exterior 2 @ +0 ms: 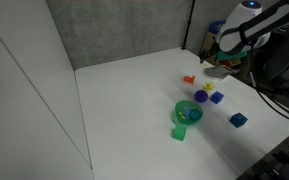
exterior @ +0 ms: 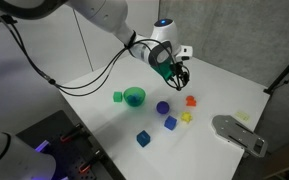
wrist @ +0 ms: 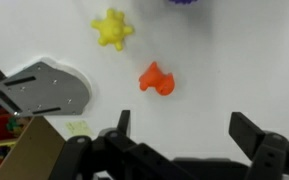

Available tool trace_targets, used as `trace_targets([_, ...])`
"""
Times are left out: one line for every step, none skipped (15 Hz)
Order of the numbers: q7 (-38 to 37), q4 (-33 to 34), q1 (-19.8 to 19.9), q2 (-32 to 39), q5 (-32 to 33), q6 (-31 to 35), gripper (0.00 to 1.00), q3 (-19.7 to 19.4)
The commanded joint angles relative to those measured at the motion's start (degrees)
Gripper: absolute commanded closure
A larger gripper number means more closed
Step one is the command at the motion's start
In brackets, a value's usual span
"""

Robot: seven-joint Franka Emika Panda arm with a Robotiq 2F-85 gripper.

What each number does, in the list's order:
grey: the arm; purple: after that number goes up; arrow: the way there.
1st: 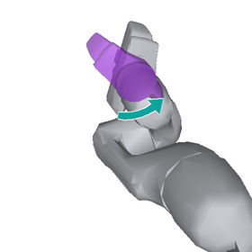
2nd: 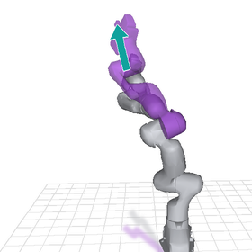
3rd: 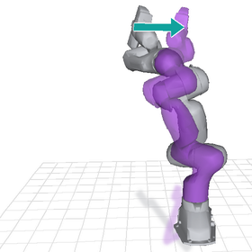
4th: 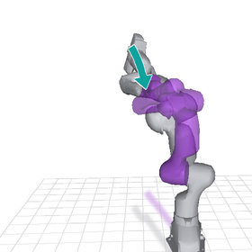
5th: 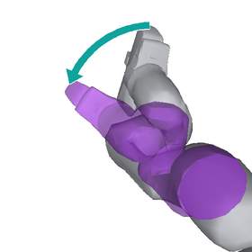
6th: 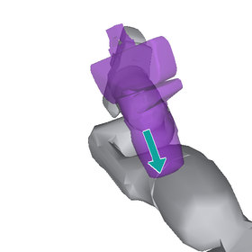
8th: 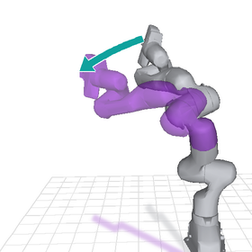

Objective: Put the orange toy on the table then put the yellow toy in the bowl

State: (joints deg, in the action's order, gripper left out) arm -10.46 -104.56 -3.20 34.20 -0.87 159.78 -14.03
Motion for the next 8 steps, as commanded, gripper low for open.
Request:
trace_targets([2.9, 4.5, 5.8, 0.5, -2.9, -11.6, 0.00, 6.8])
trace_targets([3.1, 5.7, 6.8, 0.9, -3.5, -14.5, 0.00, 7.9])
trace_targets([3.2, 7.2, 7.6, 1.4, -3.9, -17.1, 0.00, 8.6])
trace_targets([3.1, 8.5, 8.0, 1.9, -3.9, -19.3, 0.00, 8.7])
trace_targets([3.2, 10.1, 8.6, 2.6, -4.2, -21.8, 0.00, 9.0])
trace_targets([3.0, 11.5, 8.8, 3.4, -3.9, -23.5, 0.00, 8.9])
trace_targets([2.8, 12.9, 9.1, 4.3, -3.7, -24.7, 0.00, 8.7])
trace_targets([2.8, 14.2, 9.5, 5.2, -3.6, -25.6, 0.00, 8.7])
